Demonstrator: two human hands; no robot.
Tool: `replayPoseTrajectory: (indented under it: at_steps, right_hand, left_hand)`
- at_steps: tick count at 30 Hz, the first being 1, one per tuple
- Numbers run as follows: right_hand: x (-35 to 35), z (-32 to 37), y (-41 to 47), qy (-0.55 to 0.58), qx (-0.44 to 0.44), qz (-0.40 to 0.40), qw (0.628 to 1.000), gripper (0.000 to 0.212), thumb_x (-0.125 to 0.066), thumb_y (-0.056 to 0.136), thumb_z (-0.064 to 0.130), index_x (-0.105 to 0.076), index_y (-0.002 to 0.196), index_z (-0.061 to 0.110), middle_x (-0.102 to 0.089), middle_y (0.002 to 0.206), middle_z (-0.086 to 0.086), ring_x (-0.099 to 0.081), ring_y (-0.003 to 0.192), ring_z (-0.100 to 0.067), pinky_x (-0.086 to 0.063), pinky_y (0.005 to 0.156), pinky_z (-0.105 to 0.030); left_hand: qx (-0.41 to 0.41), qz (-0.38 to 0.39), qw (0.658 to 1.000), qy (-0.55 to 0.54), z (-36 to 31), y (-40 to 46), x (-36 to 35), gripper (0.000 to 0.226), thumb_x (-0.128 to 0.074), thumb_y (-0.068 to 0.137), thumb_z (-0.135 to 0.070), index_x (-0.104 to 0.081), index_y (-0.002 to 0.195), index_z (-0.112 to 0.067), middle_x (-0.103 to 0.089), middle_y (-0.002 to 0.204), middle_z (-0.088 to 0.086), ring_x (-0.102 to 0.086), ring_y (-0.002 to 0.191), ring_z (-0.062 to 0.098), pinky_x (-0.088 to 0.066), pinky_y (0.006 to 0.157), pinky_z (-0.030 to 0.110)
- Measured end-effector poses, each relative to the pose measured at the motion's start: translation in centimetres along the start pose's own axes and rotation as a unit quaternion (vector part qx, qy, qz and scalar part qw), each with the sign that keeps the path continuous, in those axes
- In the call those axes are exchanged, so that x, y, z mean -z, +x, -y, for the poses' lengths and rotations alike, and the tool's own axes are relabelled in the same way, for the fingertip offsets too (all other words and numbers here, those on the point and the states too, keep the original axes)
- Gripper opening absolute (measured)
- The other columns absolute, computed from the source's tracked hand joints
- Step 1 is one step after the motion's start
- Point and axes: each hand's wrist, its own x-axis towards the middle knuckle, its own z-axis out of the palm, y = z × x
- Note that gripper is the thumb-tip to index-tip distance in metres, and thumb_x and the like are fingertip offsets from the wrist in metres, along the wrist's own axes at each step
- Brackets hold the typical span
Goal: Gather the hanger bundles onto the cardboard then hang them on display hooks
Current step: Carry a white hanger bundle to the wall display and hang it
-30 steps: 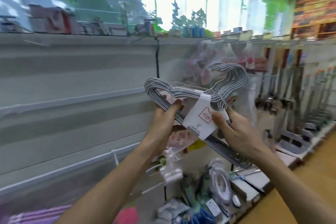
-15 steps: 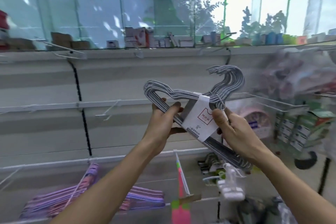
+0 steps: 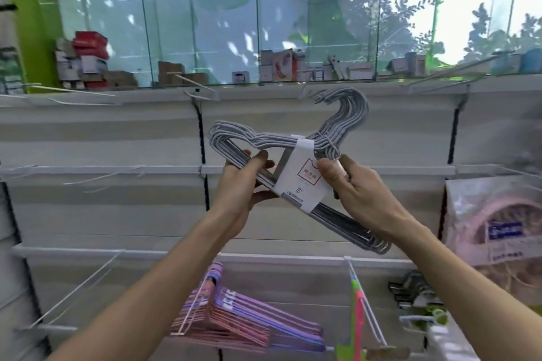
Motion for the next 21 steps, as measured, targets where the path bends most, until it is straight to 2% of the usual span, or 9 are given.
replayPoseTrajectory:
  at_steps: [3, 5, 8, 11, 15, 18, 21]
  right_hand:
    - [-2.2, 0.5, 2.0, -0.002, 0.006, 0.012, 1.0, 0.036, -0.038, 0.087, 0.065, -0.054, 0.099, 0.035, -0.059, 0.079, 0.022, -0.056, 0.067, 0.017, -0.039, 0.06, -0.006]
    - [-3.7, 0.9, 3.5, -0.009, 0.009, 0.02, 1.0, 0.039, -0.038, 0.088, 0.065, -0.053, 0.107, 0.035, -0.06, 0.081, 0.024, -0.056, 0.068, 0.017, -0.039, 0.062, -0.007]
    - [-6.0, 1.6, 6.2, -0.03, 0.01, 0.033, 0.999, 0.031, -0.04, 0.092, 0.064, -0.053, 0.102, 0.038, -0.065, 0.085, 0.022, -0.06, 0.071, 0.009, -0.043, 0.066, -0.017]
    - [-8.1, 2.5, 9.1, -0.051, 0.012, 0.048, 0.997, 0.027, -0.04, 0.095, 0.062, -0.054, 0.093, 0.038, -0.066, 0.089, 0.019, -0.061, 0.072, 0.001, -0.046, 0.066, -0.021]
    - [-11.1, 3.6, 13.4, -0.077, 0.024, 0.05, 0.995, 0.041, -0.039, 0.092, 0.069, -0.06, 0.088, 0.034, -0.068, 0.084, 0.013, -0.06, 0.066, -0.001, -0.049, 0.066, -0.029]
    - [-13.3, 4.2, 16.4, -0.089, 0.026, 0.06, 0.994, 0.054, -0.038, 0.084, 0.077, -0.064, 0.09, 0.031, -0.07, 0.086, 0.005, -0.062, 0.07, -0.015, -0.053, 0.068, -0.037]
    - [-15.2, 4.5, 19.0, -0.084, 0.018, 0.077, 0.993, 0.059, -0.039, 0.08, 0.078, -0.065, 0.095, 0.027, -0.071, 0.09, 0.001, -0.063, 0.069, -0.015, -0.053, 0.056, -0.026]
  left_hand:
    - [0.0, -0.023, 1.0, -0.015, -0.7, 1.5, 2.8, 0.011, -0.058, 0.098, -0.016, -0.065, 0.094, -0.008, -0.068, 0.097, 0.016, -0.068, 0.083, 0.025, -0.06, 0.074, 0.046]
    - [-0.002, -0.029, 0.999, -0.016, -1.1, 2.7, 4.8, 0.011, -0.059, 0.097, -0.016, -0.065, 0.097, -0.007, -0.069, 0.099, 0.016, -0.07, 0.083, 0.026, -0.061, 0.078, 0.047]
    - [-0.01, -0.037, 0.999, -0.013, -1.5, 4.6, 7.9, 0.007, -0.06, 0.097, -0.013, -0.064, 0.099, -0.009, -0.071, 0.101, 0.019, -0.072, 0.081, 0.024, -0.062, 0.072, 0.04]
    - [-0.014, -0.038, 0.999, -0.021, -2.1, 7.0, 10.7, 0.007, -0.058, 0.097, -0.01, -0.064, 0.098, -0.007, -0.07, 0.1, 0.021, -0.074, 0.076, 0.023, -0.061, 0.067, 0.038]
    - [0.003, -0.051, 0.997, -0.06, -2.7, 10.4, 14.0, 0.01, -0.057, 0.097, -0.008, -0.061, 0.09, -0.002, -0.068, 0.094, 0.022, -0.073, 0.07, 0.025, -0.062, 0.067, 0.042]
    - [0.015, -0.061, 0.994, -0.092, -2.9, 12.7, 16.2, 0.011, -0.055, 0.097, -0.005, -0.058, 0.088, 0.0, -0.065, 0.095, 0.024, -0.07, 0.07, 0.029, -0.062, 0.067, 0.045]
    - [0.037, -0.062, 0.991, -0.114, -2.9, 15.0, 18.0, 0.013, -0.054, 0.097, -0.004, -0.057, 0.086, 0.001, -0.062, 0.1, 0.026, -0.067, 0.075, 0.034, -0.062, 0.067, 0.048]
